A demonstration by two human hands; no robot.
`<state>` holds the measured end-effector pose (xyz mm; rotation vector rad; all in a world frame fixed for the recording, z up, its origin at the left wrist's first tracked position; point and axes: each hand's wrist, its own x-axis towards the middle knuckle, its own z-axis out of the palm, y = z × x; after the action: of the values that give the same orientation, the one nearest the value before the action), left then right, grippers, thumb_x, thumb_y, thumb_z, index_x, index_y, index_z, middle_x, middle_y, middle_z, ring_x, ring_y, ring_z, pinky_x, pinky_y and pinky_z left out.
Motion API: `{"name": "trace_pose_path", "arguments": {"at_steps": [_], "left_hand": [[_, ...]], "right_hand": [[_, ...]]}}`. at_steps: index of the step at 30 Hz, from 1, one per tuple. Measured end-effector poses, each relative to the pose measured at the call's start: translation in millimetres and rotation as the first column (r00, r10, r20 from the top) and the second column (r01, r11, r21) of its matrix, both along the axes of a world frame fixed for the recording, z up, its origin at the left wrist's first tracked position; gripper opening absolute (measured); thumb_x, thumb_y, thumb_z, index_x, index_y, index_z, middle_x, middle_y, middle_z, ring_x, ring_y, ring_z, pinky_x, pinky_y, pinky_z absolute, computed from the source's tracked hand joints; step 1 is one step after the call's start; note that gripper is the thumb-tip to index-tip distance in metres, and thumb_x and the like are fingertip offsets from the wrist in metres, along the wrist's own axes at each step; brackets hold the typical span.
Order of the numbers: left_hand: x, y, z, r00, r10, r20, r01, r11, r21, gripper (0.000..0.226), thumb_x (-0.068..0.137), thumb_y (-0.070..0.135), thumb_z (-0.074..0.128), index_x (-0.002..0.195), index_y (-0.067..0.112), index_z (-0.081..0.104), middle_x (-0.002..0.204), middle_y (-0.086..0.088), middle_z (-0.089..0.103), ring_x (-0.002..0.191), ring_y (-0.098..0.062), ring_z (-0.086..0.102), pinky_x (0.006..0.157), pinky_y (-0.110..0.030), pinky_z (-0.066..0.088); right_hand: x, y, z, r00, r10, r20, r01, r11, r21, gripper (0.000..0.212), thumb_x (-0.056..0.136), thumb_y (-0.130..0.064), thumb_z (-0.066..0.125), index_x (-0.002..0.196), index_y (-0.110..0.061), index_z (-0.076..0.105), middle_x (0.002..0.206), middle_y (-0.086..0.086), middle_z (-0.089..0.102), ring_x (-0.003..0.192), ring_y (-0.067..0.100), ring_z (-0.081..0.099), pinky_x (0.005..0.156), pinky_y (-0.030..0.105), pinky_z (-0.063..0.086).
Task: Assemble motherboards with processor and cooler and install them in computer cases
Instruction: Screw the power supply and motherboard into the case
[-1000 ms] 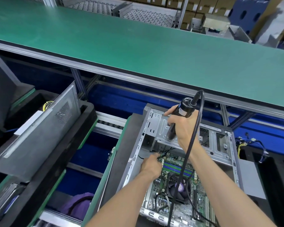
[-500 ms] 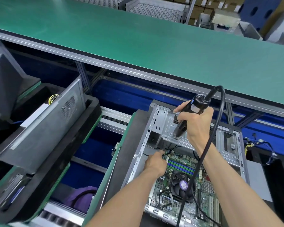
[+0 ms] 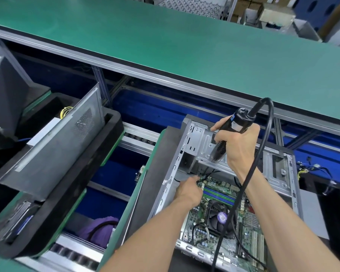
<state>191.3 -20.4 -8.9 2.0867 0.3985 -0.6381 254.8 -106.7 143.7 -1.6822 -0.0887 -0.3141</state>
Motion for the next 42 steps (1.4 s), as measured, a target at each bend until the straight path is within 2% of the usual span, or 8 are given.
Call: {"name": "trace_pose_path", "arguments": {"at_steps": [5, 8, 12, 22, 29, 33, 38, 42], "left_hand": [[-0.7, 0.1, 1.2, 1.0, -0.002, -0.002, 0.002, 1.0, 0.004, 0.058, 0.099, 0.007, 0.04, 0.15, 0.035, 0.04, 0.141, -0.007, 0.055, 0.079, -0.013, 0.061, 0.068, -0.027, 0.051], [-1.6, 0.3, 2.0, 1.0, -0.004, -0.003, 0.004, 1.0, 0.005, 0.06, 0.098, 0.006, 0.04, 0.151, 0.035, 0.039, 0.145, -0.007, 0.052, 0.076, -0.011, 0.062, 0.06, -0.024, 0.049], [0.2, 0.0, 1.1, 1.0, -0.002, -0.002, 0.002, 1.0, 0.007, 0.06, 0.098, 0.005, 0.041, 0.15, 0.035, 0.039, 0.145, -0.006, 0.053, 0.069, -0.007, 0.059, 0.053, -0.02, 0.044], [-1.3, -0.9, -0.3, 1.0, -0.017, 0.007, 0.017, 1.0, 0.018, 0.065, 0.094, 0.002, 0.04, 0.15, 0.035, 0.04, 0.144, -0.009, 0.054, 0.09, -0.018, 0.064, 0.077, -0.03, 0.056], [-1.6, -0.5, 1.6, 1.0, -0.025, 0.01, 0.025, 0.999, 0.024, 0.066, 0.095, 0.001, 0.039, 0.15, 0.036, 0.039, 0.146, -0.01, 0.052, 0.096, -0.022, 0.066, 0.084, -0.034, 0.058], [-2.2, -0.3, 2.3, 1.0, -0.024, 0.009, 0.024, 0.999, 0.021, 0.067, 0.094, 0.0, 0.039, 0.15, 0.036, 0.039, 0.144, -0.01, 0.052, 0.093, -0.021, 0.066, 0.081, -0.034, 0.058], [-1.8, 0.1, 1.8, 1.0, -0.024, 0.0, 0.024, 1.0, 0.016, 0.068, 0.093, -0.001, 0.04, 0.15, 0.036, 0.039, 0.142, -0.009, 0.054, 0.09, -0.02, 0.067, 0.075, -0.032, 0.057], [-1.3, -0.4, 2.6, 1.0, -0.022, 0.002, 0.022, 1.0, 0.007, 0.067, 0.094, -0.001, 0.04, 0.15, 0.036, 0.039, 0.14, -0.008, 0.056, 0.079, -0.016, 0.065, 0.065, -0.029, 0.055]], "right_hand": [[-3.5, -4.2, -0.7, 0.995, 0.102, -0.01, -0.103, 0.995, -0.015, 0.027, 0.054, 0.012, 0.06, 0.061, -0.012, 0.069, 0.072, 0.019, 0.067, 0.065, 0.024, 0.057, 0.055, 0.026, 0.048], [-4.1, -4.8, -2.6, 0.991, 0.135, -0.009, -0.135, 0.991, -0.018, 0.03, 0.054, 0.012, 0.058, 0.064, -0.013, 0.071, 0.075, 0.028, 0.062, 0.06, 0.028, 0.051, 0.051, 0.03, 0.047], [-0.5, -2.1, -7.2, 0.994, 0.111, 0.01, -0.111, 0.994, -0.022, 0.024, 0.05, 0.006, 0.057, 0.063, -0.009, 0.069, 0.071, 0.023, 0.065, 0.064, 0.043, 0.052, 0.052, 0.032, 0.048], [1.9, -5.8, -12.7, 0.993, 0.114, 0.007, -0.114, 0.993, -0.006, 0.024, 0.051, 0.005, 0.058, 0.061, -0.014, 0.068, 0.071, 0.015, 0.067, 0.066, 0.045, 0.053, 0.055, 0.037, 0.049], [1.4, -3.8, -10.5, 0.993, 0.12, -0.007, -0.12, 0.993, 0.018, 0.02, 0.052, 0.005, 0.058, 0.059, -0.013, 0.064, 0.066, 0.003, 0.067, 0.061, 0.021, 0.056, 0.054, 0.026, 0.05], [0.8, -3.3, -10.1, 0.992, 0.123, -0.02, -0.123, 0.992, 0.033, 0.02, 0.052, 0.005, 0.057, 0.057, -0.014, 0.062, 0.064, 0.001, 0.064, 0.06, 0.016, 0.058, 0.054, 0.024, 0.052], [2.6, -3.5, -12.2, 0.994, 0.111, 0.0, -0.111, 0.993, 0.034, 0.022, 0.05, 0.003, 0.059, 0.058, -0.017, 0.065, 0.066, 0.004, 0.066, 0.064, 0.022, 0.059, 0.058, 0.029, 0.054], [4.1, -5.3, -15.5, 0.993, 0.12, 0.007, -0.12, 0.992, 0.023, 0.023, 0.053, 0.006, 0.058, 0.062, -0.013, 0.068, 0.069, 0.013, 0.067, 0.063, 0.043, 0.052, 0.053, 0.034, 0.049]]}}
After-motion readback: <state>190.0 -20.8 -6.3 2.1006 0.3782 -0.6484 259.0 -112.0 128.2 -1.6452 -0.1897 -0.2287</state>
